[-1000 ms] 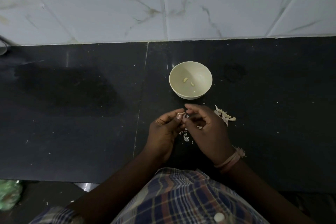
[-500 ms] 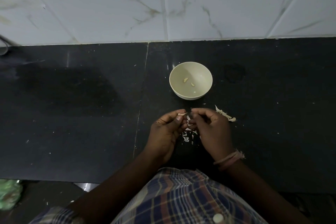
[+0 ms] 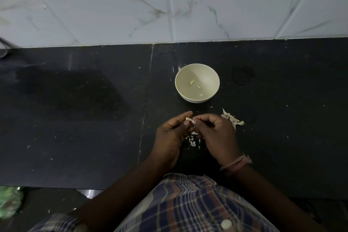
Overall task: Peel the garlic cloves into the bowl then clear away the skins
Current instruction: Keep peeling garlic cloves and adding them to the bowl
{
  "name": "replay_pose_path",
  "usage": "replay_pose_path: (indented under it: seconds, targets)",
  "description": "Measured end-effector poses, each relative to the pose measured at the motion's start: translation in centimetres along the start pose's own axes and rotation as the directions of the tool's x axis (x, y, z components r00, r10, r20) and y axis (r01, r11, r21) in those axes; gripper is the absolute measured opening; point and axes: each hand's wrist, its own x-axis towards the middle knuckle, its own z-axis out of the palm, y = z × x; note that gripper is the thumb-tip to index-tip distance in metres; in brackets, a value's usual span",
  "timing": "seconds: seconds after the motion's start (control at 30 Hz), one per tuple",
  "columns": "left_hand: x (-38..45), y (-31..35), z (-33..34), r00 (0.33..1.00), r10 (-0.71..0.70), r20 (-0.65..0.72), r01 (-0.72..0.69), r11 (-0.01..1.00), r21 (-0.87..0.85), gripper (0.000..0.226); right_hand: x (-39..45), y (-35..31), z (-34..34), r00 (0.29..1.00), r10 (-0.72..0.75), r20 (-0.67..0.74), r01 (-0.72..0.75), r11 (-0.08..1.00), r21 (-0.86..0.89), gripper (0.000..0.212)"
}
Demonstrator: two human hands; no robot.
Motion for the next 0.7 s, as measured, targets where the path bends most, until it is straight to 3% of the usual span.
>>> replay_pose_path:
  seconds: [0.23, 0.43, 0.7]
  targets:
    - [-0.2, 0.0, 0.0, 0.999, 0.028, -0.046, -0.025, 0.998, 0.065, 0.02, -0.32, -0.26, 0.21, 1.0, -0.018, 0.016, 0.019, 1.0, -0.016, 0.01]
    - [0.01, -0.04, -0.2, 0.996, 0.06, -0.071, -0.048, 0.987, 0.154, 0.019, -0.13, -0.58, 0.48, 0.998, 0.043, 0.039, -0.047, 0.993, 0.11, 0.014]
    - [0.1, -0.09, 0.16, 0.999, -0.019, -0.05, 0.022, 0.998, 0.059, 0.017, 0.29, 0.08, 0.58, 0.985, 0.168, 0.03, -0.17, 0.945, 0.281, 0.019]
